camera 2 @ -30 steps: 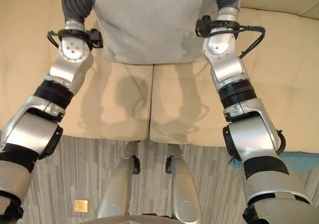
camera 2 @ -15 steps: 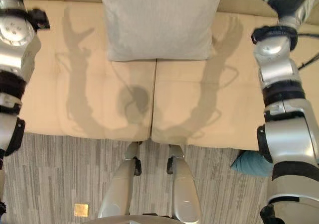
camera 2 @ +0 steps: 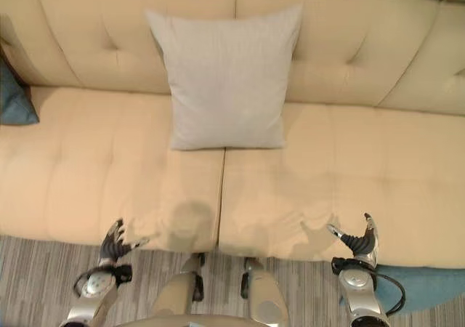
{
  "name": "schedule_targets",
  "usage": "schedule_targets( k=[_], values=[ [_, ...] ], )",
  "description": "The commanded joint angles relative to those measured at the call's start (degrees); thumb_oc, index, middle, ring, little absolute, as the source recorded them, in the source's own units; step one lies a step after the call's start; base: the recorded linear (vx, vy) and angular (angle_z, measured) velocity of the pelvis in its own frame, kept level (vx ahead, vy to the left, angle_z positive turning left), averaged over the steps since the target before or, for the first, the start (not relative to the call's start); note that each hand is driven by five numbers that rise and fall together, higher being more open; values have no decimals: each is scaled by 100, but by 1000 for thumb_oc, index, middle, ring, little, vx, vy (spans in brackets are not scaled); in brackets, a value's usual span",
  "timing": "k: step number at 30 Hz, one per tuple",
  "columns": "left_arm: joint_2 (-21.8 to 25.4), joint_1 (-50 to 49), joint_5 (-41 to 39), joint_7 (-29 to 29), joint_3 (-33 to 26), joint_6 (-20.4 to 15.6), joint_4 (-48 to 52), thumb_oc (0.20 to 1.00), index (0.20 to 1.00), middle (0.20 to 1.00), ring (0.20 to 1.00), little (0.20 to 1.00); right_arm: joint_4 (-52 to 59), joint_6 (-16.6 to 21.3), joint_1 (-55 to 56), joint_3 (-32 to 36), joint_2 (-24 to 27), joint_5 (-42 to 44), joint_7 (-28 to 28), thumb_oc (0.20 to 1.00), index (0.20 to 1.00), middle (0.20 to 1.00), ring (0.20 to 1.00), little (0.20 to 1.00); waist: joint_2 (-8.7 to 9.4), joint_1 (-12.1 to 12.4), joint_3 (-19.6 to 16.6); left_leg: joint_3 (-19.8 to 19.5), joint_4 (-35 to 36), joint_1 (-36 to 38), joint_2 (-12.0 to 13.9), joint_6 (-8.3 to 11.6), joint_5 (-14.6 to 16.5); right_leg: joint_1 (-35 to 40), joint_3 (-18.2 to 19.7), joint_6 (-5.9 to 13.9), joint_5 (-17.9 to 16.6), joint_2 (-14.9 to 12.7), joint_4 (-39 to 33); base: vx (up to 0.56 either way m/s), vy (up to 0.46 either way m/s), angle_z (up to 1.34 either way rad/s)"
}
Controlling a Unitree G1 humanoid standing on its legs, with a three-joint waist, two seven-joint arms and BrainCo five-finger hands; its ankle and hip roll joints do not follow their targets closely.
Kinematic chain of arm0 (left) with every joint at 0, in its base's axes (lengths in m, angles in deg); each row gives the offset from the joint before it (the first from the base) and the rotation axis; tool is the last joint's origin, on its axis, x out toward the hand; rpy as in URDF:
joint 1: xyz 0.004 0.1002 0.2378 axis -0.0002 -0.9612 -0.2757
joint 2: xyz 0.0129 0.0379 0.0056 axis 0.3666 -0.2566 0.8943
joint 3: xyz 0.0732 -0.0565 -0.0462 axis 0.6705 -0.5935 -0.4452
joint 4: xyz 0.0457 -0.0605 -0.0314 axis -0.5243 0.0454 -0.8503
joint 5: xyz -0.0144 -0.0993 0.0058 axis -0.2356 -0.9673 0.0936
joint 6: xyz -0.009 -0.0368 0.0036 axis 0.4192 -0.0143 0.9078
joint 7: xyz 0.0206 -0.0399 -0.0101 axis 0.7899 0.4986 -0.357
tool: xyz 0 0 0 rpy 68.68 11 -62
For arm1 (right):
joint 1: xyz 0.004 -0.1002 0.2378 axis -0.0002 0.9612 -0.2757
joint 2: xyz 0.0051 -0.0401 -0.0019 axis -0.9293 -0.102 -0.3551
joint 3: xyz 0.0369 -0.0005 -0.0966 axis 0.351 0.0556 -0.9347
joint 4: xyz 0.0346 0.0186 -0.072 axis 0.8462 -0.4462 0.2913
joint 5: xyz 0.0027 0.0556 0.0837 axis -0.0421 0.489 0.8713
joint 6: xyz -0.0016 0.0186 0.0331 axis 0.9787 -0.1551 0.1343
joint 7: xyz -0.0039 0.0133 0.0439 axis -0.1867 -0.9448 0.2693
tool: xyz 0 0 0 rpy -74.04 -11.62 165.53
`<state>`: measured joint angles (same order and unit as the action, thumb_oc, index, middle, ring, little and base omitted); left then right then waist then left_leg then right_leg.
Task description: Pick up all the scattered cushions and arrange them neatly on the sofa.
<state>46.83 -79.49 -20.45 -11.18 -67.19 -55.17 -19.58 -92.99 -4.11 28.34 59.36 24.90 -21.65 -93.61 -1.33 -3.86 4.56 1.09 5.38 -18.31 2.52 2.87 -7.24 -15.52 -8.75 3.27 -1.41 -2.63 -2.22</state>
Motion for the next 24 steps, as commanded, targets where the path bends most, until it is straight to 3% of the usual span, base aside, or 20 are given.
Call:
schedule_targets(
  k=[1, 2, 4, 6, 17, 20, 23, 24],
  values=[
    [-47, 556, 579, 311, 101, 86, -766, 1000, 1000, 1000, 1000, 1000, -334, 152, -414, -351, 76, -269, 344, 1000, 1000, 1000, 1000, 1000, 208, 11, -65, 365, -38, 527, 99, 194, 593, 194, 19, 408, -116, -296, -239, 46, 5, 0],
    [-288, 460, 852, 292, 86, 210, -1678, 1000, 1000, 1000, 1000, 1000, -757, 116, -296, -652, -39, -482, 447, 1000, 1000, 1000, 1000, 1000, 208, 38, -90, 386, -38, 752, 117, 185, 637, 401, 33, 380, -44, -268, -208, 0, 0, 0],
    [-493, 444, 1106, 171, 48, 311, -2468, 1000, 1000, 1000, 1000, 1000, -1345, 57, -265, -960, -190, -616, 519, 1000, 1000, 1000, 1000, 1000, 225, 56, -144, 423, -38, 938, 124, 183, 659, 588, 70, 368, 22, -244, -192, 0, 0, 0],
    [-582, 481, 1193, 108, 32, 331, -2694, 1000, 1000, 1000, 1000, 1000, -1964, -38, -230, -1214, -397, -698, 627, 1000, 1000, 1000, 1000, 1000, 245, 93, -255, 453, -49, 1147, 131, 174, 708, 803, 52, 345, 102, -230, -167, 17, -12, 2],
    [-575, 891, 1024, 127, 516, 238, -2191, 1000, 1000, 1000, 1000, 1000, -2287, -91, -424, -1507, -612, -282, 793, 1000, 1000, 1000, 1000, 1000, 295, 105, -341, 418, -147, 1459, 271, 237, 778, 1209, 87, 226, 322, -57, -172, -42, -55, 0],
    [-581, 987, 1093, 143, 636, 256, -2149, 1000, 1000, 1000, 1000, 1000, -2286, -71, -512, -1513, -577, -159, 773, 1000, 1000, 1000, 1000, 1000, 319, 83, -290, 353, -514, 1279, 315, 247, 835, 1193, 149, 179, 309, -21, -204, -144, -67, -1],
    [-702, 1085, 1051, 143, 765, 247, -2144, 1000, 1000, 1000, 1000, 1000, -2545, -128, -646, -1593, -544, -223, 691, 1000, 1000, 1000, 1000, 1000, 463, 180, 22, -254, -1755, 865, -7, 208, 1485, 1046, 309, 114, 231, -106, -56, -297, -23, 0],
    [-693, 1110, 1019, 177, 716, 280, -2187, 1000, 1000, 1000, 1000, 1000, -2592, -133, -647, -1566, -542, -233, 689, 1000, 1000, 1000, 1000, 1000, 483, 159, -8, -377, -1877, 883, -75, 180, 1524, 999, 323, 118, 207, -138, -49, -176, 74, -22]
  ],
)
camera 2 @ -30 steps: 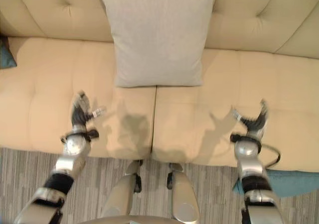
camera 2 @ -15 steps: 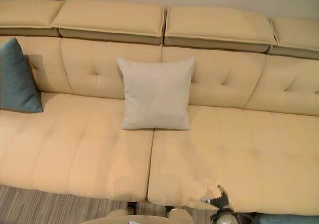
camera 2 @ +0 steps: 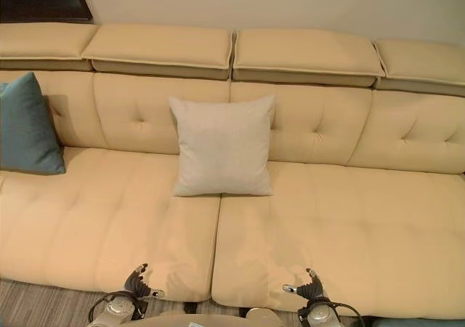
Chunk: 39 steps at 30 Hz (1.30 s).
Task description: Pick up all the scattered cushions and arrange them neatly on the sofa.
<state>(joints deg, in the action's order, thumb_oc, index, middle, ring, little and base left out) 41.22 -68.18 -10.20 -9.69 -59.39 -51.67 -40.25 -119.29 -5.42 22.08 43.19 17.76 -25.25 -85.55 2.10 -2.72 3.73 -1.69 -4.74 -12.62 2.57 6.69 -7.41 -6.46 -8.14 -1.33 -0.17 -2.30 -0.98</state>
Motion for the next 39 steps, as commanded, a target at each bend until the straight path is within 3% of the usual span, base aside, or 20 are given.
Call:
schedule_targets(
  k=[1, 3, 6, 9, 11, 13, 14, 15, 16, 18, 19, 22, 24, 29, 32, 33, 34, 39],
  values=[
    [-125, 4, -59, 26, -121, -91, -188, 1000, 1000, 1000, 1000, 1000, -37, -22, -25, 75, 204, 110, -115, 1000, 1000, 1000, 1000, 1000, 131, 41, 92, -278, -1121, 406, -151, -233, 1657, 22, 332, 582, 9, -177, -105, -177, 166, -28],
    [-184, -9, -126, 51, -171, -108, -221, 1000, 1000, 1000, 1000, 1000, -171, -88, -83, 134, 300, 79, -113, 1000, 1000, 1000, 1000, 1000, 44, 12, 38, -915, -1318, 588, -356, -308, 1777, -195, 579, 612, -86, -142, -10, -152, 208, -29],
    [-192, 51, -125, 87, -158, -89, -230, 1000, 1000, 1000, 1000, 1000, -267, -150, -121, 210, 352, 63, -99, 1000, 1000, 1000, 1000, 1000, -6, -84, 17, -1070, -1014, 729, -385, -341, 1902, -421, 694, 683, -237, -191, 91, -96, 164, -50],
    [-131, 207, 50, 107, -53, -85, -254, 1000, 1000, 1000, 1000, 1000, -272, -199, -215, 243, 319, 67, -89, 1000, 1000, 1000, 1000, 1000, 66, -165, 64, -785, -652, 839, -507, -517, 2091, -783, 851, 895, -543, -380, 97, -230, 338, -48],
    [-67, 271, 176, 117, -45, -63, -284, 1000, 1000, 1000, 1000, 1000, -196, -235, -241, 206, 274, -35, -68, 1000, 1000, 1000, 1000, 1000, 124, -118, 171, -541, -438, 858, -643, -630, 2032, -1032, 890, 1092, -664, -528, 103, -275, 321, -105],
    [8, 295, 199, 122, -83, -47, -277, 1000, 1000, 1000, 1000, 1000, -176, -267, -291, 152, 240, -98, -39, 1000, 1000, 1000, 1000, 1000, 131, -83, 312, -342, -388, 839, -624, -661, 1936, -1230, 705, 1128, -660, -614, 345, -372, 242, -112],
    [108, 332, 177, 149, -91, -27, -254, 1000, 1000, 1000, 1000, 1000, -117, -244, -321, 117, 255, -127, -45, 1000, 1000, 1000, 1000, 1000, 63, 41, 464, -163, -409, 725, -554, -707, 1822, -1211, 155, 1006, -383, -729, 828, -444, 201, -116],
    [136, 308, 177, 180, -95, -23, -248, 1000, 1000, 1000, 1000, 1000, -91, -221, -293, 128, 261, -130, -38, 1000, 1000, 1000, 1000, 1000, 45, 82, 475, -119, -388, 670, -569, -739, 1741, -1126, -95, 922, -245, -839, 1095, -479, 240, -130],
    [181, 226, 202, 225, -120, 10, -256, 1000, 1000, 1000, 1000, 1000, -91, -175, -213, 161, 273, -94, -25, 1000, 1000, 1000, 1000, 1000, 17, 120, 416, -88, -300, 642, -571, -828, 1620, -972, -73, 833, -46, -730, 1638, -280, 167, -115],
    [193, 114, 291, 286, -198, 67, -346, 1000, 1000, 1000, 1000, 1000, -165, -136, -84, 231, 238, -56, 20, 1000, 1000, 1000, 1000, 1000, -5, 219, 275, 84, -227, 581, -551, -892, 1568, -561, -49, 798, 319, -599, 1846, -246, 84, -70],
    [199, 83, 323, 306, -209, 81, -405, 1000, 1000, 1000, 1000, 1000, -166, -157, -196, 233, 186, -40, -4, 1000, 1000, 1000, 1000, 1000, -12, 354, 153, 252, -280, 401, -526, -892, 1518, -275, -227, 777, 489, -611, 1803, -222, -11, -76],
    [210, 13, 312, 300, -227, 79, -391, 1000, 1000, 1000, 1000, 1000, 53, -151, -205, 253, 222, 21, -38, 1000, 1000, 1000, 1000, 1000, 88, 524, 38, 552, -412, 234, -503, -852, 1511, 99, -270, 816, 508, -586, 1288, -129, -103, -82],
    [186, 45, 342, 314, -190, 86, -396, 1000, 1000, 1000, 1000, 1000, 58, -124, -197, 256, 230, 135, -45, 1000, 1000, 1000, 1000, 1000, 127, 453, -35, 632, -552, 141, -391, -758, 1488, 265, -133, 759, 595, -428, 734, -56, -168, -75],
    [47, 223, 338, 391, 63, 131, -232, 1000, 1000, 1000, 1000, 1000, -185, -142, -74, 349, 177, 369, -67, 1000, 1000, 1000, 1000, 1000, 65, 241, 97, 512, -834, 85, -273, -579, 1437, 381, 136, 628, 437, -225, 253, -71, -96, -14],
    [-87, 308, 255, 351, 218, 119, -204, 1000, 1000, 1000, 1000, 1000, -416, -188, -54, 297, 184, 343, -113, 1000, 1000, 1000, 1000, 1000, 68, 299, 265, -331, -1171, -9, -493, -497, 1565, 314, 475, 598, 266, -168, 250, -106, 50, -68],
    [-181, 321, 175, 333, 274, 123, -241, 1000, 1000, 1000, 1000, 1000, -509, -238, -58, 267, 205, 313, -142, 1000, 1000, 1000, 1000, 1000, 61, 318, 284, -900, -1218, -60, -648, -465, 1588, 227, 723, 634, 198, -159, 289, -59, 180, -134],
    [-204, 349, 138, 314, 274, 116, -315, 1000, 1000, 1000, 1000, 1000, -541, -249, -47, 329, 220, 352, -139, 1000, 1000, 1000, 1000, 1000, 31, 282, 260, -986, -1040, -4, -640, -448, 1563, 180, 847, 678, 184, -153, 305, -24, 202, -143],
    [-132, 480, 215, 244, 285, 113, -310, 1000, 1000, 1000, 1000, 1000, -381, -257, -123, 504, 111, 583, -123, 1000, 1000, 1000, 1000, 1000, 14, 59, 286, -429, -379, 280, -560, -608, 1461, -470, 1199, 919, -37, -257, 613, -84, 253, -110]
  ],
)
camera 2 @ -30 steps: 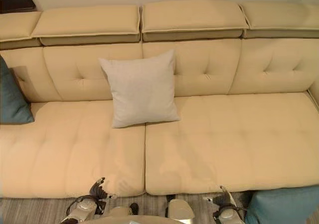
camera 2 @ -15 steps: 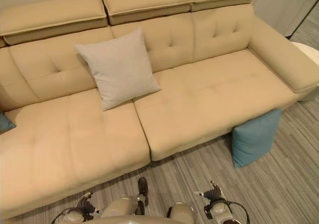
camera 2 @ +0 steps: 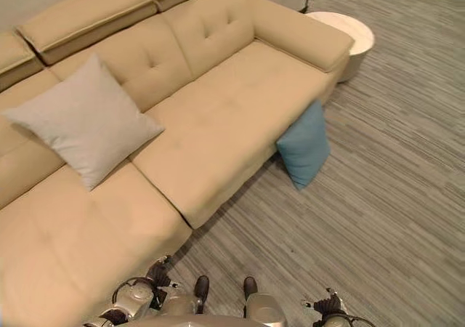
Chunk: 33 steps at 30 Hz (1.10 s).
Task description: Pick up all the scattered cushions and arrange them neatly on the sofa.
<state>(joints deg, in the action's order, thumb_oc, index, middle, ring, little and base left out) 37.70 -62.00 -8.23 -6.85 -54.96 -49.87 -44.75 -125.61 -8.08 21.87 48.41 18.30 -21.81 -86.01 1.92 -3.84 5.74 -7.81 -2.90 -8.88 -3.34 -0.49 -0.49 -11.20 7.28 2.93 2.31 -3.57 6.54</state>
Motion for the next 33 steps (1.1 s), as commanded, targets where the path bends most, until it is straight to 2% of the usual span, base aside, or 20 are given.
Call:
schedule_targets(
  k=[1, 2, 3, 4, 8, 11, 13, 16, 17, 18, 21, 22, 23, 25, 27, 28, 31, 33],
  values=[
    [252, -134, 14, -52, -174, -69, 154, 1000, 1000, 1000, 1000, 1000, 267, -4, -120, -34, 39, 237, -76, 1000, 1000, 1000, 1000, 1000, 35, 156, 126, 302, -529, -86, 21, 68, 763, -91, -320, 535, -310, -157, -65, -173, 232, -129],
    [299, -146, -13, -85, -280, -76, 103, 1000, 1000, 1000, 1000, 1000, 308, -9, -194, -58, 19, 215, -66, 1000, 1000, 1000, 1000, 1000, 5, 263, 284, 625, -561, -43, 64, -21, 831, -347, -705, 566, -345, -309, 260, -150, 181, -178],
    [300, -144, -13, -85, -280, -76, 102, 1000, 1000, 1000, 1000, 1000, 308, -10, -196, -58, 17, 215, -65, 1000, 1000, 1000, 1000, 1000, 11, 260, 272, 625, -553, -58, 58, -21, 814, -362, -703, 567, -357, -315, 252, -170, 182, -227],
    [316, -226, -72, -51, -411, -87, 57, 1000, 1000, 1000, 1000, 1000, 298, 15, -205, -76, 35, 125, -48, 1000, 1000, 1000, 1000, 1000, -55, 417, 310, 871, -648, -105, 152, -57, 846, -324, -1755, 380, -223, -709, 431, -70, 71, -164],
    [373, -387, -47, -2, -575, -44, -35, 1000, 1000, 1000, 1000, 1000, 258, 3, -171, -54, 110, 59, -18, 1000, 1000, 1000, 1000, 1000, -73, 530, 278, 1288, -595, 15, 234, -161, 838, -149, -2148, 342, -31, -727, 789, -100, 43, -97],
    [396, -333, -185, -22, -667, -48, 22, 1000, 1000, 1000, 1000, 1000, 330, 25, -218, -47, 126, 46, -37, 1000, 1000, 1000, 1000, 1000, -126, 685, 232, 1634, -459, -62, 405, -135, 726, 46, -2820, 322, 118, -973, 952, -126, -65, -153],
    [384, -305, -279, -54, -688, -52, 135, 1000, 1000, 1000, 1000, 1000, 385, 5, -248, -48, 141, 63, -53, 1000, 1000, 1000, 1000, 1000, -103, 688, 214, 1861, -501, -44, 460, -106, 717, 114, -2772, 333, 136, -940, 769, -32, -164, -119],
    [308, -258, -248, -50, -539, -55, 204, 1000, 1000, 1000, 1000, 1000, 409, 23, -214, -26, 166, 145, -87, 1000, 1000, 1000, 1000, 1000, -129, 550, 224, 1920, -668, -16, 618, -15, 740, 173, -2465, 280, 152, -704, 499, 35, -190, -37],
    [308, -258, -248, -50, -539, -55, 204, 1000, 1000, 1000, 1000, 1000, 409, 23, -214, -26, 166, 145, -87, 1000, 1000, 1000, 1000, 1000, -129, 550, 224, 1920, -668, -16, 618, -15, 740, 173, -2465, 280, 152, -704, 499, 69, -305, -15],
    [229, -231, -263, -7, -410, -50, 297, 1000, 1000, 1000, 1000, 1000, 412, 63, -126, 20, 152, 259, -101, 1000, 1000, 1000, 1000, 1000, -126, 386, 238, 1916, -1000, -60, 764, 92, 771, 349, -2275, 189, 191, -467, 148, 61, -294, -20],
    [176, -231, -228, 59, -296, -17, 344, 1000, 1000, 1000, 1000, 1000, 360, 67, -48, 47, 169, 338, -86, 1000, 1000, 1000, 1000, 1000, -106, 267, 286, 1840, -1554, -183, 854, 175, 869, 479, -2098, 46, 260, -298, 38, 61, -221, -3],
    [158, -220, -238, 52, -256, -12, 317, 1000, 1000, 1000, 1000, 1000, 351, 73, -48, 60, 178, 355, -96, 1000, 1000, 1000, 1000, 1000, -98, 266, 313, 1681, -1710, -243, 811, 216, 823, 486, -2014, -7, 295, -248, 64, 98, -121, -40],
    [129, -196, -274, 44, -200, -5, 282, 1000, 1000, 1000, 1000, 1000, 331, 77, -50, 85, 189, 412, -105, 1000, 1000, 1000, 1000, 1000, -72, 315, 315, 1230, -1700, -420, 497, 211, 839, 506, -1821, -40, 296, -158, 30, 128, -107, -63],
    [86, -186, -313, 31, -179, 1, 219, 1000, 1000, 1000, 1000, 1000, 272, 98, -64, 101, 222, 451, -125, 1000, 1000, 1000, 1000, 1000, -72, 387, 311, 841, -1529, -564, 192, 208, 842, 607, -1573, -22, 319, -16, -27, 164, -72, -56],
    [67, -111, -331, 37, -149, -1, 145, 1000, 1000, 1000, 1000, 1000, 197, 108, -91, 119, 245, 498, -163, 1000, 1000, 1000, 1000, 1000, -76, 401, 291, 639, -1383, -828, -45, 223, 622, 676, -1412, -11, 306, 98, -100, 163, -37, -73],
    [71, -102, -356, 43, -141, -20, 128, 1000, 1000, 1000, 1000, 1000, 148, 96, -100, 98, 242, 547, -175, 1000, 1000, 1000, 1000, 1000, -91, 464, 336, 526, -1414, -1070, -194, 274, 451, 744, -1185, -23, 329, 236, -138, 158, 13, -111],
    [61, -182, -345, 33, -227, 2, 41, 1000, 1000, 1000, 1000, 1000, 98, 44, -45, 108, 232, 453, -136, 1000, 1000, 1000, 1000, 1000, -132, 519, 246, 548, -1111, -778, -107, 176, 511, 859, -962, 21, 522, 332, 30, 226, 102, -110],
    [105, -259, -259, 38, -234, 8, 75, 1000, 1000, 1000, 1000, 1000, 109, 18, -29, 129, 202, 385, -68, 1000, 1000, 1000, 1000, 1000, -164, 510, 210, 639, -788, -333, -42, -30, 555, 482, -967, 256, 377, 226, 1115, 240, 137, -110]
  ],
)
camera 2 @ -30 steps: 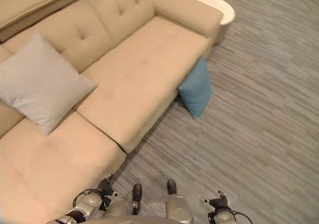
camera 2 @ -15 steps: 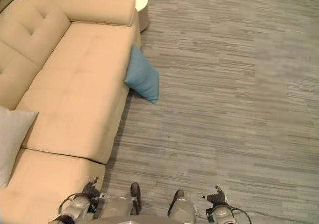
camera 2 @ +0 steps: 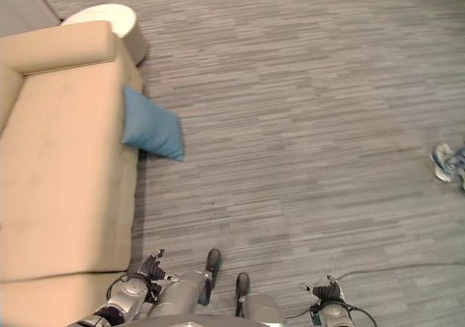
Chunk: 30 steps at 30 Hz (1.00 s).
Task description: Pick up all the scattered cushions and arrange them neatly on the sofa.
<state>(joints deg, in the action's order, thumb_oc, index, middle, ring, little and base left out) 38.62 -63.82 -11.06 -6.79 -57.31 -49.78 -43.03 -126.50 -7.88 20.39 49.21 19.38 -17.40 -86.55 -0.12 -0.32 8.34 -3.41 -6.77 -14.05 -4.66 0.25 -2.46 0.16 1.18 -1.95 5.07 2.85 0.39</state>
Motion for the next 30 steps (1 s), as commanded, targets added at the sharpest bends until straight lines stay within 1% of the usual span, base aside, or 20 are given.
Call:
schedule_targets(
  k=[1, 3, 4, 6, 9, 11, 12, 13, 14, 15, 16, 18, 20, 21, 22, 24, 26, 28, 29, 30],
  values=[
    [48, -76, 23, 32, -5, 1, -56, 1000, 1000, 1000, 1000, 1000, 214, -16, 113, 29, 92, -82, 11, 1000, 1000, 1000, 1000, 1000, 34, 130, -15, 237, -362, 273, 110, -169, 762, -873, -361, 873, -52, -448, 2172, 125, 54, -142],
    [104, -42, 51, 20, -6, 1, -24, 1000, 1000, 1000, 1000, 1000, 274, -14, 105, -15, 80, -154, 39, 1000, 1000, 1000, 1000, 1000, -4, 61, 96, 281, -222, 480, 156, -272, 795, -1381, -544, 1051, -322, -596, 2915, 130, 49, -90],
    [109, -44, 69, 13, -17, -3, 0, 1000, 1000, 1000, 1000, 1000, 257, -31, 94, -32, 72, -209, 52, 1000, 1000, 1000, 1000, 1000, -38, 25, 79, 304, -41, 705, 158, -284, 874, -1489, -841, 976, -180, -823, 2563, 241, -1, 0],
    [108, -42, 74, 16, -2, -20, -2, 1000, 1000, 1000, 1000, 1000, 245, -30, 71, -73, 90, -240, 48, 1000, 1000, 1000, 1000, 1000, -73, -27, 94, 243, 45, 884, 157, -267, 970, -1636, -919, 860, -187, -872, 2037, 265, -85, 0],
    [80, -25, 87, 15, -40, -52, -152, 1000, 1000, 1000, 1000, 1000, 242, -70, 36, -94, 124, -270, 53, 1000, 1000, 1000, 1000, 1000, -66, -104, 131, 161, 100, 1161, 168, -163, 1173, -1954, -964, 889, -578, -1041, 1015, 288, -169, 10],
    [35, -51, 173, -27, -59, -65, -329, 1000, 1000, 1000, 1000, 1000, 218, -40, 103, -72, 120, -300, 36, 1000, 1000, 1000, 1000, 1000, 23, -136, 65, 105, 49, 1327, 150, -48, 1373, -1823, -1027, 944, -791, -1152, 600, 394, -294, 40],
    [6, -59, 172, -20, -61, -63, -343, 1000, 1000, 1000, 1000, 1000, 208, -25, 128, -69, 131, -299, 31, 1000, 1000, 1000, 1000, 1000, 2, -127, 7, 100, 36, 1427, 226, 2, 1434, -1710, -1040, 912, -775, -1123, 637, 448, -367, 96],
    [-28, -77, 155, -24, -77, -59, -340, 1000, 1000, 1000, 1000, 1000, 215, 2, 126, -46, 121, -253, 26, 1000, 1000, 1000, 1000, 1000, -11, -156, -93, 141, -100, 1390, 326, 123, 1414, -1558, -1125, 849, -747, -1099, 565, 364, -333, 109],
    [-53, -77, 104, -10, -69, -51, -321, 1000, 1000, 1000, 1000, 1000, 232, 40, 111, -48, 123, -204, 32, 1000, 1000, 1000, 1000, 1000, -27, -146, -87, 173, -534, 1292, 411, 210, 1331, -1380, -1139, 766, -670, -1011, 557, 352, -424, 121],
    [-77, -36, 61, 16, -13, -40, -242, 1000, 1000, 1000, 1000, 1000, 270, 70, 46, -108, 135, -159, 12, 1000, 1000, 1000, 1000, 1000, 10, -102, -29, 138, -1653, 768, 451, 325, 925, -1130, -1192, 619, -539, -960, 494, 285, -404, 59],
    [-70, 11, 23, 15, 56, -32, -122, 1000, 1000, 1000, 1000, 1000, 285, 43, 24, -169, 146, -138, 16, 1000, 1000, 1000, 1000, 1000, 40, -49, 39, 312, -2214, 363, 554, 305, 759, -918, -1247, 468, -367, -927, 443, 266, -357, 36],
    [-84, 66, -3, 29, 125, -21, -38, 1000, 1000, 1000, 1000, 1000, 305, 26, -11, -198, 138, -100, 14, 1000, 1000, 1000, 1000, 1000, 66, 32, 70, 504, -2219, 66, 588, 231, 790, -723, -1294, 405, -227, -889, 392, 232, -193, 23],
    [-95, 75, 36, 28, 143, -7, -69, 1000, 1000, 1000, 1000, 1000, 322, 40, -33, -250, 155, -108, 9, 1000, 1000, 1000, 1000, 1000, 65, 146, 77, 650, -1843, -163, 498, 157, 961, -526, -1354, 413, -72, -833, 349, 400, -143, 47],
    [-54, 42, 46, 30, 67, -21, -65, 1000, 1000, 1000, 1000, 1000, 343, 14, -32, -317, 176, -180, -3, 1000, 1000, 1000, 1000, 1000, -29, 326, 5, 999, -835, -486, 501, 199, 356, -180, -1528, 393, 210, -647, 319, 548, -121, 30],
    [-45, 12, 36, 32, 47, -25, -73, 1000, 1000, 1000, 1000, 1000, 346, 4, -34, -321, 173, -188, -6, 1000, 1000, 1000, 1000, 1000, -37, 366, 11, 1060, -760, -552, 499, 226, 235, -90, -1531, 383, 273, -604, 329, 578, -62, 37],
    [-26, -88, 13, 24, -46, -12, -117, 1000, 1000, 1000, 1000, 1000, 331, -25, -1, -340, 154, -264, 16, 1000, 1000, 1000, 1000, 1000, -21, 415, -42, 1106, -696, -421, 478, 158, 303, 59, -1559, 408, 420, -583, 400, 373, 41, 3],
    [-25, -164, -40, 45, -131, 17, -245, 1000, 1000, 1000, 1000, 1000, 282, -68, 30, -355, 96, -428, 47, 1000, 1000, 1000, 1000, 1000, 39, 488, -165, 951, -545, -163, 320, 26, 477, 112, -1561, 541, 485, -721, 803, 434, 110, -29],
    [-7, -204, -22, 45, -155, 28, -270, 1000, 1000, 1000, 1000, 1000, 271, -80, 71, -321, 68, -528, 77, 1000, 1000, 1000, 1000, 1000, 59, 506, -273, 916, -288, 143, 208, -151, 611, -93, -1610, 767, 298, -938, 1590, 322, 142, 2],
    [21, -208, -29, 38, -170, 37, -221, 1000, 1000, 1000, 1000, 1000, 290, -83, 61, -307, 70, -522, 81, 1000, 1000, 1000, 1000, 1000, 61, 461, -238, 863, -226, 315, 155, -244, 689, -313, -1554, 867, 43, -1061, 2163, 447, 178, 40],
    [116, -173, -36, 55, -158, 39, -173, 1000, 1000, 1000, 1000, 1000, 319, -76, 44, -324, 80, -508, 116, 1000, 1000, 1000, 1000, 1000, -23, 320, -178, 672, -155, 594, 116, -398, 811, -912, -1281, 967, -429, -1070, 3196, 426, 130, 54]
  ],
)
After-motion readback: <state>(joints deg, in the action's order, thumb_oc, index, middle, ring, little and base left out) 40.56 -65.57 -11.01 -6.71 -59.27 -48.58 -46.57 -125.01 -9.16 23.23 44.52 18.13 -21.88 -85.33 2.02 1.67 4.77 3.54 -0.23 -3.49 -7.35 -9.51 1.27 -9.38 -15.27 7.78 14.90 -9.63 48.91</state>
